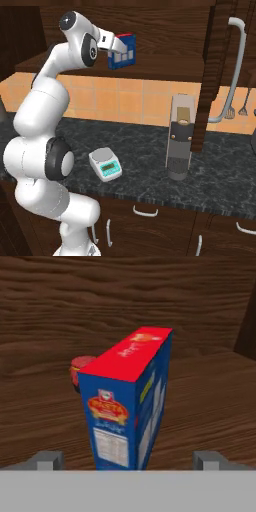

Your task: Pick the boxed food and place it on the digital scale for weighing, and close the cabinet.

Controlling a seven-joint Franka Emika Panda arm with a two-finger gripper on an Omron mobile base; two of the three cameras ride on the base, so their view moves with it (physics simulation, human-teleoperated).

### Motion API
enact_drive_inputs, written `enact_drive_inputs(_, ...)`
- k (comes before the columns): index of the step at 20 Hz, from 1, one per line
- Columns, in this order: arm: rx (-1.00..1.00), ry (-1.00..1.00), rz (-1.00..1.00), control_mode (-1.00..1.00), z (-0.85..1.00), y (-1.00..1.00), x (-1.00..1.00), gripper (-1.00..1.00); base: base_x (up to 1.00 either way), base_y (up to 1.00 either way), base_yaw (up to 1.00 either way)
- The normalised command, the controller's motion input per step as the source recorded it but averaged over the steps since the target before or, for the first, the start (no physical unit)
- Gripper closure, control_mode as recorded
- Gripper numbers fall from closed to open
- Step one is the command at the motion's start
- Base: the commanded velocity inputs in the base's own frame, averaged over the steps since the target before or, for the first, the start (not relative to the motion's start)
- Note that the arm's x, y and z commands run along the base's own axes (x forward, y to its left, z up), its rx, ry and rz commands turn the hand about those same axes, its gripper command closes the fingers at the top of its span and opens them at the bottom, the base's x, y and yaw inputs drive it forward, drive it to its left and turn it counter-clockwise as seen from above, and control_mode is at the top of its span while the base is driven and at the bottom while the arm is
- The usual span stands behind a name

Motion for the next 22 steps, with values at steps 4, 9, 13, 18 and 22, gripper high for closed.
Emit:
enact_drive_inputs(4,0.0,0.0,-0.04,-1.0,0.0,0.0,0.57,-1.0,0.0,0.0,0.0)
enact_drive_inputs(9,0.0,0.01,-0.02,-1.0,-0.01,-0.04,0.49,-1.0,0.0,0.0,0.0)
enact_drive_inputs(13,0.0,0.0,0.0,-1.0,-0.09,-0.11,0.42,-1.0,0.0,0.0,0.0)
enact_drive_inputs(18,0.01,0.0,0.0,-1.0,-0.2,-0.35,0.16,1.0,0.0,0.0,0.0)
enact_drive_inputs(22,0.02,-0.05,0.0,-1.0,-0.35,-0.39,0.0,1.0,0.0,0.0,0.0)
